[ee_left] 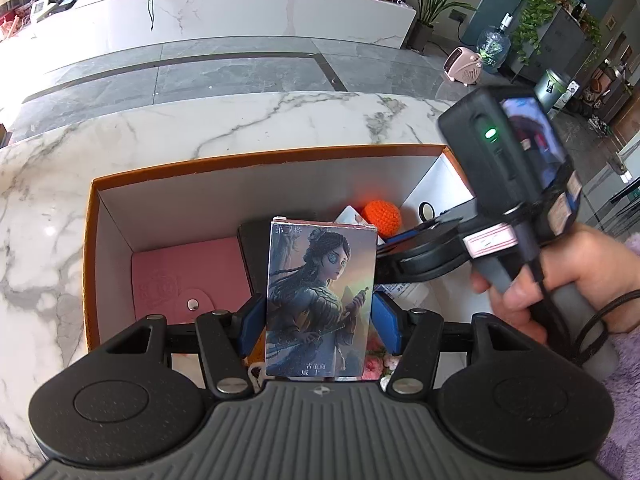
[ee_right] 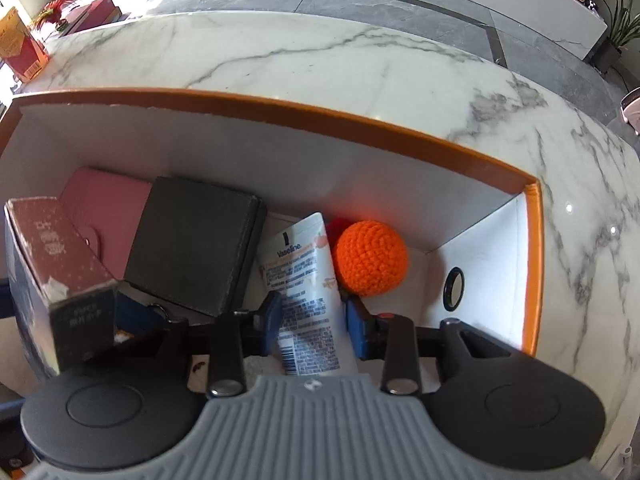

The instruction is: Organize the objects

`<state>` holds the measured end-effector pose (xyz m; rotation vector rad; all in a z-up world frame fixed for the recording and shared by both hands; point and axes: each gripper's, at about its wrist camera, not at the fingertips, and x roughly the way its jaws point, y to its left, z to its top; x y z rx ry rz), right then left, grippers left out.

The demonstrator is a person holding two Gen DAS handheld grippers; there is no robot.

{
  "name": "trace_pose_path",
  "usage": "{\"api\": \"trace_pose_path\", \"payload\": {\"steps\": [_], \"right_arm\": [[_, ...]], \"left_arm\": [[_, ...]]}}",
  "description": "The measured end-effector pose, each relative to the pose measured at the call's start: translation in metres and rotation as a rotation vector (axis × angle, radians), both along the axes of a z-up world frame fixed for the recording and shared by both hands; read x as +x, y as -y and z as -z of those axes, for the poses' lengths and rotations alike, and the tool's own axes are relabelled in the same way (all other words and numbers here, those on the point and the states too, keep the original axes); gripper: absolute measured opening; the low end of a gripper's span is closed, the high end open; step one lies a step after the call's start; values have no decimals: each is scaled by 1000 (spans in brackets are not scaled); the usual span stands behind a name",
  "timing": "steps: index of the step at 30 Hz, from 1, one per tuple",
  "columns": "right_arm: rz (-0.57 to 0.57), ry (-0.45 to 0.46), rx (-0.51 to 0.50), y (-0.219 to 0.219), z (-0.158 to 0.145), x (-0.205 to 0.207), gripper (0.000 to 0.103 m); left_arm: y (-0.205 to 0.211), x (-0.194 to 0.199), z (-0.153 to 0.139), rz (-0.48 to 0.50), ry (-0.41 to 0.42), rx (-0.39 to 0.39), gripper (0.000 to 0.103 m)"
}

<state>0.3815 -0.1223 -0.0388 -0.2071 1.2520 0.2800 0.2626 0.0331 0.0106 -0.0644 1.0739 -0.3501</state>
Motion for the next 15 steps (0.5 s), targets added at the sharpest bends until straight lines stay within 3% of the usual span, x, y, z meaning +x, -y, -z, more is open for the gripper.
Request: {"api": "trace_pose_path", "payload": {"steps": [2, 10, 15], "right_arm": [[-18, 18, 15, 1, -10, -4, 22], [-73, 111, 21, 13, -48, -22, 18], [-85, 152, -75, 23, -56, -25, 19]], "left_arm": [[0, 0, 0, 2, -1, 5, 67], [3, -1, -3, 10, 10, -2, 67], [7, -2, -6, 20, 15, -13, 67]]}}
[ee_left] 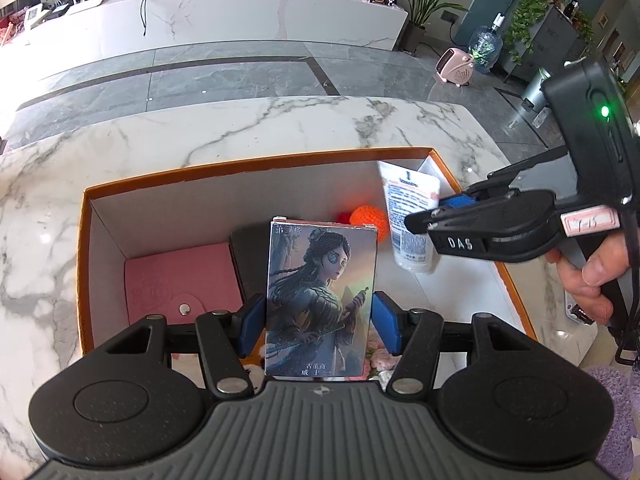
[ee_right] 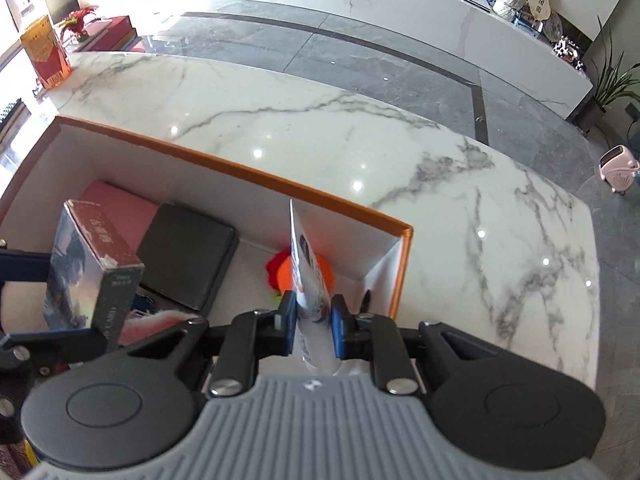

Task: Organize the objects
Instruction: 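Lower the card pack into the box with the left gripper while the right regrasps the tube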

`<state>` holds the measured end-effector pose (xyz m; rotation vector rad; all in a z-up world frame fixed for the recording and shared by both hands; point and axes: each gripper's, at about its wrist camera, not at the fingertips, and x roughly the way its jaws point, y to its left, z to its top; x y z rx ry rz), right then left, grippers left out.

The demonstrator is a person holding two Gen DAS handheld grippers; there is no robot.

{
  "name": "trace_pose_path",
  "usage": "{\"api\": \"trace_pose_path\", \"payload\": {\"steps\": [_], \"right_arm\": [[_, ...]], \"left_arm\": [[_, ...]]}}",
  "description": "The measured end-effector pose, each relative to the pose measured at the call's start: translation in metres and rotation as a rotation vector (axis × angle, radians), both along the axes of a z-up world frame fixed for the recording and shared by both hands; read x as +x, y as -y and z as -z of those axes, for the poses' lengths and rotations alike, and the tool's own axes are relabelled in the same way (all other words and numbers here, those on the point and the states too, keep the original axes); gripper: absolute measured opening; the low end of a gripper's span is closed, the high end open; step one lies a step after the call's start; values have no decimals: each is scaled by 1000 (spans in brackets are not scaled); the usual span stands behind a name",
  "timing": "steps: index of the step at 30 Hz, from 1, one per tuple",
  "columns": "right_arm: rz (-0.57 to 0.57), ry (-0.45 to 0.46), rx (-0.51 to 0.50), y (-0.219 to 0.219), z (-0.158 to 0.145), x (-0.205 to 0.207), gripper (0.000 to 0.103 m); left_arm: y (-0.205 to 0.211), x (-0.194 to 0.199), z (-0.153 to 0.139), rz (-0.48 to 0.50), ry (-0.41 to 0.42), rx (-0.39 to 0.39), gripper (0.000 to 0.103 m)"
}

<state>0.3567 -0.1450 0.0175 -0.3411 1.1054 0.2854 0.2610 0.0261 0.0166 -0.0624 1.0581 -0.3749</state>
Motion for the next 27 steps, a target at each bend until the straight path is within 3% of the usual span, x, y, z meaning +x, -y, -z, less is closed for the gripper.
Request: {"api": "trace_pose_path", "payload": {"steps": [11, 19, 27], "right_arm": [[-97, -22, -96, -3, 12, -26, 18], [-71, -143, 5, 10, 10, -25, 17], [-92, -140, -22, 9, 1, -34, 23]], "left_arm": [[7, -3, -1, 24, -4, 10, 67], [13, -7, -4, 50, 6, 14, 67], [22, -9, -1, 68, -3, 8, 67]]}}
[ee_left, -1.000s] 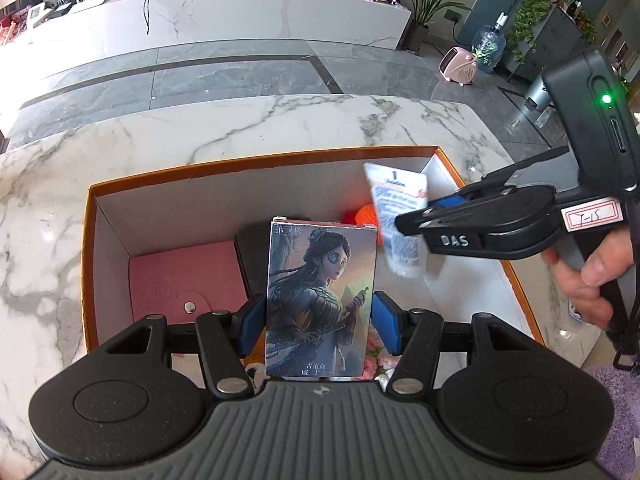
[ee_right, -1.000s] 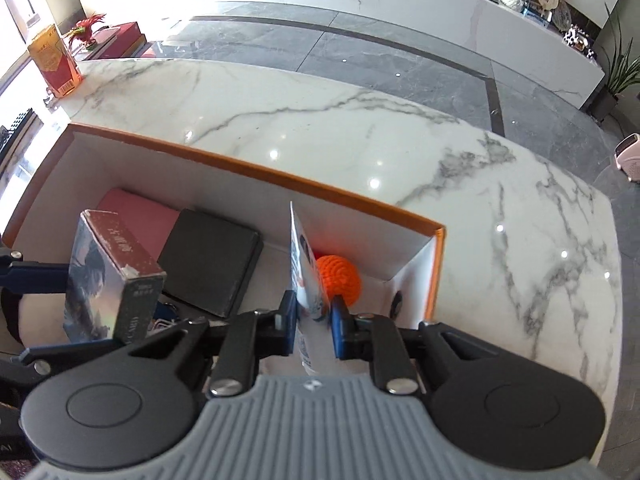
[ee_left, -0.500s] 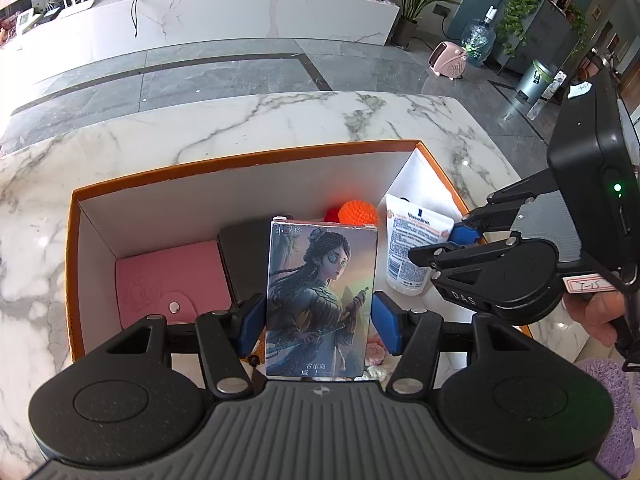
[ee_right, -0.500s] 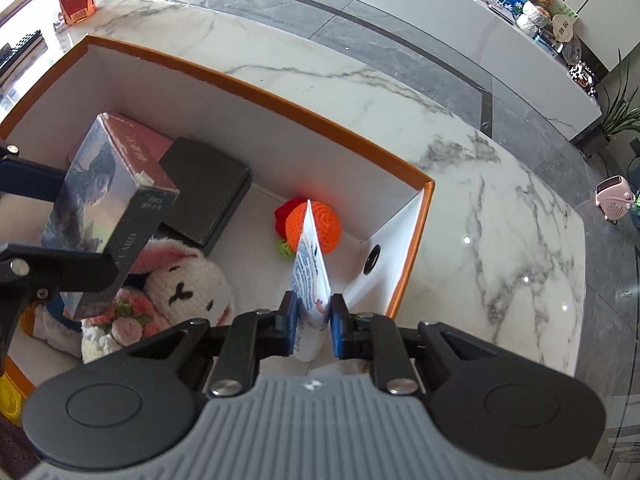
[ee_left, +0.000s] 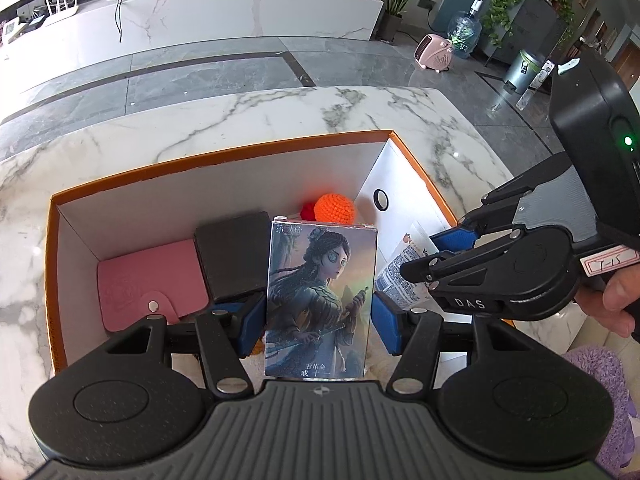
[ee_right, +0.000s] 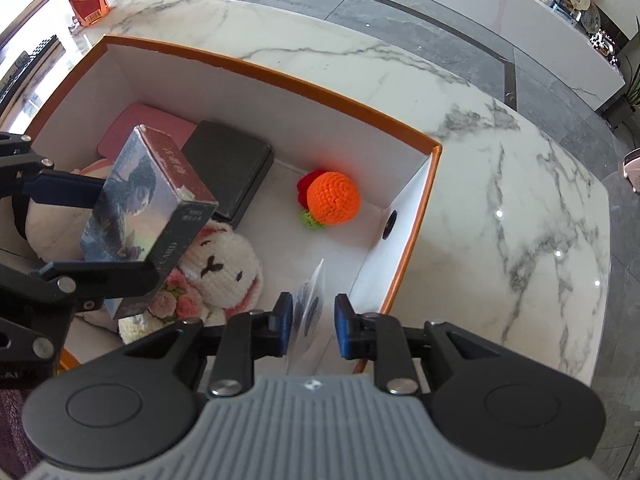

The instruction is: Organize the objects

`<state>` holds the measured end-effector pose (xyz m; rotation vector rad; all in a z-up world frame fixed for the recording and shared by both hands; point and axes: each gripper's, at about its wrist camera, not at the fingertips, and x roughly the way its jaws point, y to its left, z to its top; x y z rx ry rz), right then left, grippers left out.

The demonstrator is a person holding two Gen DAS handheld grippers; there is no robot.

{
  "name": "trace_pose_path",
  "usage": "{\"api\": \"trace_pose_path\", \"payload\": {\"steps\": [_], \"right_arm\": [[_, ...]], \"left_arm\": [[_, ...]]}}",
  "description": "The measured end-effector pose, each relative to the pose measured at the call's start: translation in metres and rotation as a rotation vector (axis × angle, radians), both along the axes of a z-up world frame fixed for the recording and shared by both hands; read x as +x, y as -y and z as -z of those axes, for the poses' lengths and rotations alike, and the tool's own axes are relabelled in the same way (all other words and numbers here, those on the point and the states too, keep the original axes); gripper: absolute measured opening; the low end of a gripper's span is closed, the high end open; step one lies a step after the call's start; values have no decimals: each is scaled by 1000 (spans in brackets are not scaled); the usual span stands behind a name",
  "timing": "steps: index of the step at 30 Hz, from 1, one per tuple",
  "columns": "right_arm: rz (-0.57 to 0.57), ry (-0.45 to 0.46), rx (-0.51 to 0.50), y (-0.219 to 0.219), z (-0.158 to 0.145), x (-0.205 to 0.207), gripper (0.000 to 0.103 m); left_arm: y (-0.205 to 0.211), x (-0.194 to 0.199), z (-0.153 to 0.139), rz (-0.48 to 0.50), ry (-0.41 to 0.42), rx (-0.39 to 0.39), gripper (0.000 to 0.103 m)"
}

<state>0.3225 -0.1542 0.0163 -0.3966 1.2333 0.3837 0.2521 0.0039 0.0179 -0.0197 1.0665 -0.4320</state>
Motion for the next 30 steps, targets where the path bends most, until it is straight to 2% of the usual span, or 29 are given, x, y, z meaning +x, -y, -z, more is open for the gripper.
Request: {"api": "trace_pose_path", "payload": {"steps": [1, 2, 3, 9, 13, 21, 27, 28, 30], "right_arm": [[-1, -3, 2, 1, 0, 0, 21], [-3, -5, 6, 2, -1, 0, 13], [-7, 0, 7, 2, -2, 0, 10], [3, 93, -2, 1, -12, 8, 9], [35, 164, -27, 0, -16, 23, 9], [66, 222, -43, -5, -4, 44, 9], [73, 230, -13, -2, 1, 48, 9], [73, 243, 0, 0, -2, 47, 11], [63, 285, 9, 3, -11, 41, 20]], "left_arm": [[0, 1, 0, -2, 0, -2, 66], [0, 2, -2, -6, 0, -4, 67], [0, 4, -3, -11, 0, -9, 66], [4, 22, -8, -35, -5, -56, 66], [4, 35, -3, -73, -21, -67, 66], [-12, 52, 8, -146, -71, -138, 66], [-17, 61, 15, -183, -115, -197, 66], [-18, 62, 15, -192, -116, -199, 66], [-21, 63, 16, -208, -115, -200, 66]]}}
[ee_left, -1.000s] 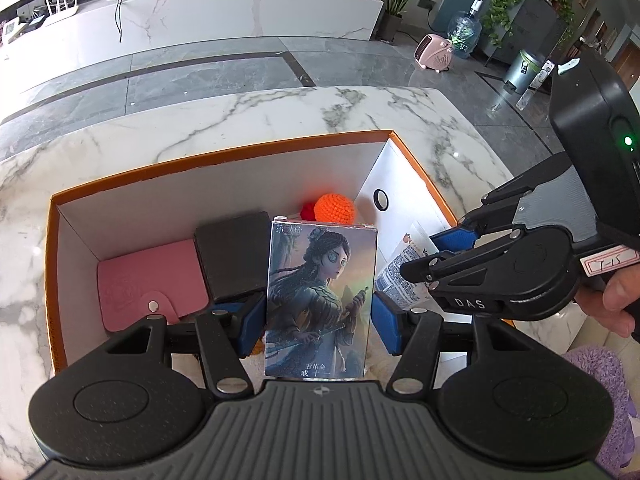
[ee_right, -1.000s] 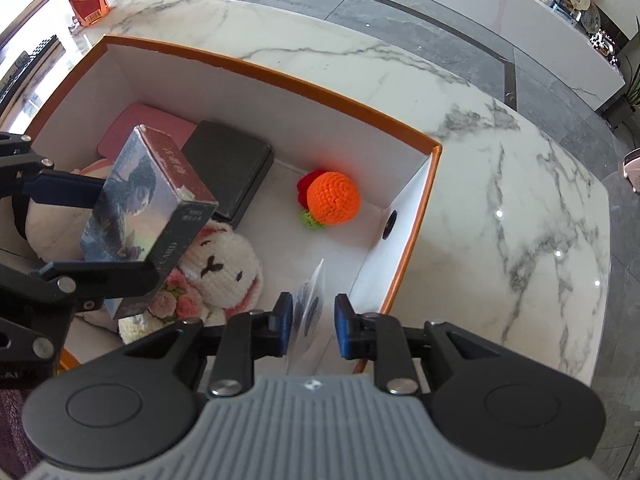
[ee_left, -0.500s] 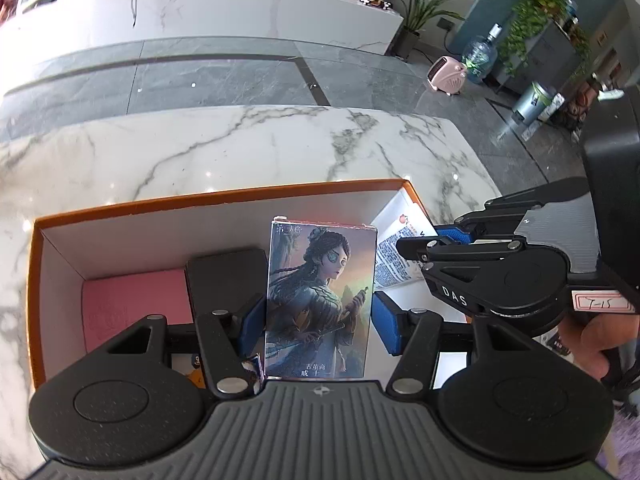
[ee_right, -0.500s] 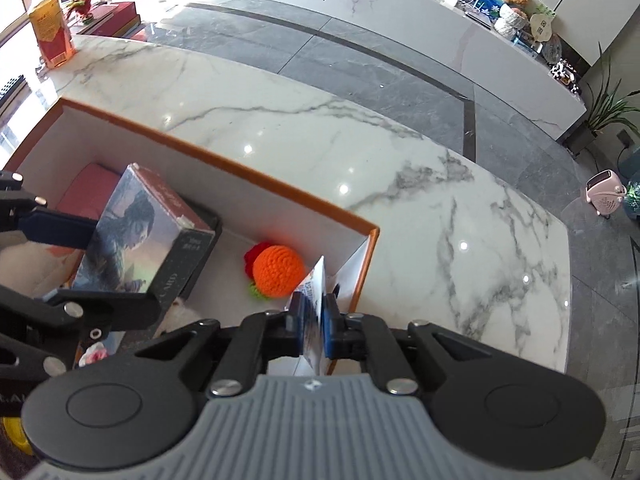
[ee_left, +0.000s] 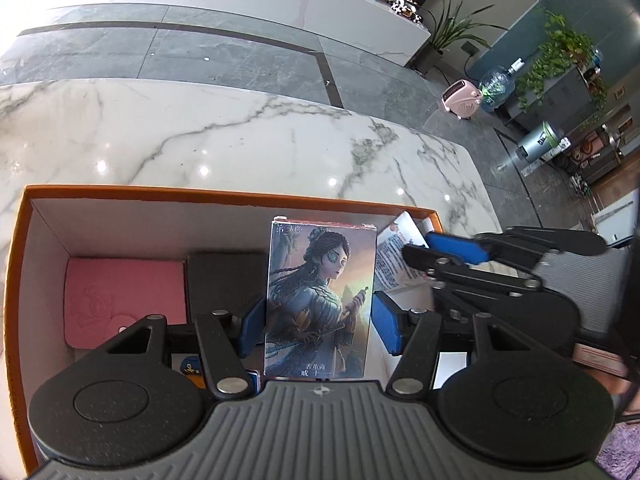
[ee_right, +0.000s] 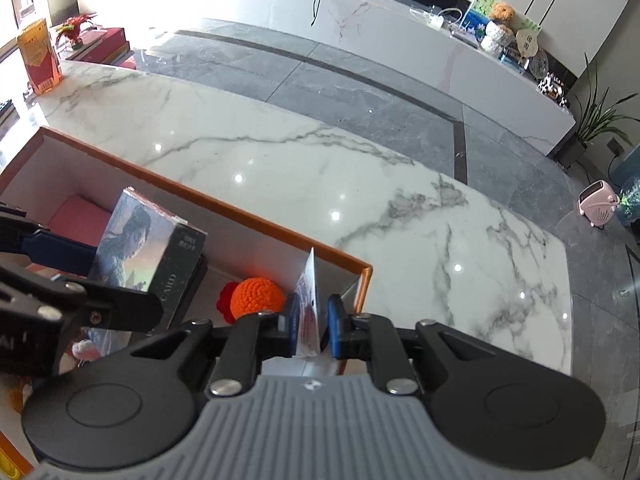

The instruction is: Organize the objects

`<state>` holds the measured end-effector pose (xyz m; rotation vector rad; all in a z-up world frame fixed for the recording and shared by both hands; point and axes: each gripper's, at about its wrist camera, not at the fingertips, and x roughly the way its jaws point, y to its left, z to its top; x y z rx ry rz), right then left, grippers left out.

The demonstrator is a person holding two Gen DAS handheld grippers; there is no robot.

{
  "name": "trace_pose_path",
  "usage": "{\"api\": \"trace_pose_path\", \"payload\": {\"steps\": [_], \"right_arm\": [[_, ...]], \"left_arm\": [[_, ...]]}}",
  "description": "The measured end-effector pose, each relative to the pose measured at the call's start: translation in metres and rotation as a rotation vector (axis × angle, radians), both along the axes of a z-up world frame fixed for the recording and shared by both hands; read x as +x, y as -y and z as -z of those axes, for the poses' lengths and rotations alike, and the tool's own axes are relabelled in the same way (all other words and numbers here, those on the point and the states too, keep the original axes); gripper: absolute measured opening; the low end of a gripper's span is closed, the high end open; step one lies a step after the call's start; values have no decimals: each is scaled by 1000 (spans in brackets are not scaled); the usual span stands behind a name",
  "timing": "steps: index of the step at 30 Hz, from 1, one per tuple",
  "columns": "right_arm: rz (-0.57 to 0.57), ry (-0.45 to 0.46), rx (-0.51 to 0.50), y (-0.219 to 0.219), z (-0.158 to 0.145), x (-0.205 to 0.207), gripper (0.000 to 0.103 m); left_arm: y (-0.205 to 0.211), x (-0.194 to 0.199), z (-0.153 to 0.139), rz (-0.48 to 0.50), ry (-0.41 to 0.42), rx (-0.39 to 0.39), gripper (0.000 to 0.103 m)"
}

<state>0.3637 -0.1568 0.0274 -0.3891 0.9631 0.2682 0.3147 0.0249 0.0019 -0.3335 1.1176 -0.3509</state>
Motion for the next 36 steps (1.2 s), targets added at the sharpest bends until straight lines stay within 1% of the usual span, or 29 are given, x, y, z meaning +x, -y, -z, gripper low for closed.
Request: {"api": "trace_pose_path", "payload": {"steps": [3, 5, 7, 9, 13, 17, 21, 24, 26, 30, 32, 36], "right_arm": [[-29, 38, 53, 4, -17, -12, 22], [-92, 36, 104, 1, -25, -20, 22], [-177, 11, 106, -9, -24, -26, 22], [-242, -8, 61, -22, -13, -28, 22], [-355, -80, -25, -39, 16, -16, 22], [-432, -67, -151, -51, 35, -10, 27], [-510, -50, -287, -66, 51, -12, 36], [-551, -54, -354, -72, 62, -13, 36], [-566, -38, -401, -74, 69, -14, 40], [-573, -24, -435, -74, 77, -13, 41], [-576, -17, -439, -75, 77, -14, 39], [-557, -1, -406, -70, 66, -16, 37]], "left_arm": [[-6, -1, -2, -15, 6, 3, 66], [-9, -2, -5, -13, 12, 19, 66], [-12, -2, -8, -9, 20, 38, 66], [-13, -2, -10, 2, 26, 67, 66], [-17, 1, -12, 19, 33, 113, 66], [-22, 6, -11, 30, 25, 113, 66], [-23, 8, -9, 39, 19, 114, 66], [-29, 9, -5, 32, 3, 98, 66], [-33, 10, -2, 27, -5, 86, 66], [-36, 9, -1, 20, -9, 83, 66], [-37, 9, -2, 16, -13, 74, 66], [-38, 8, -5, 12, -15, 53, 66]]}}
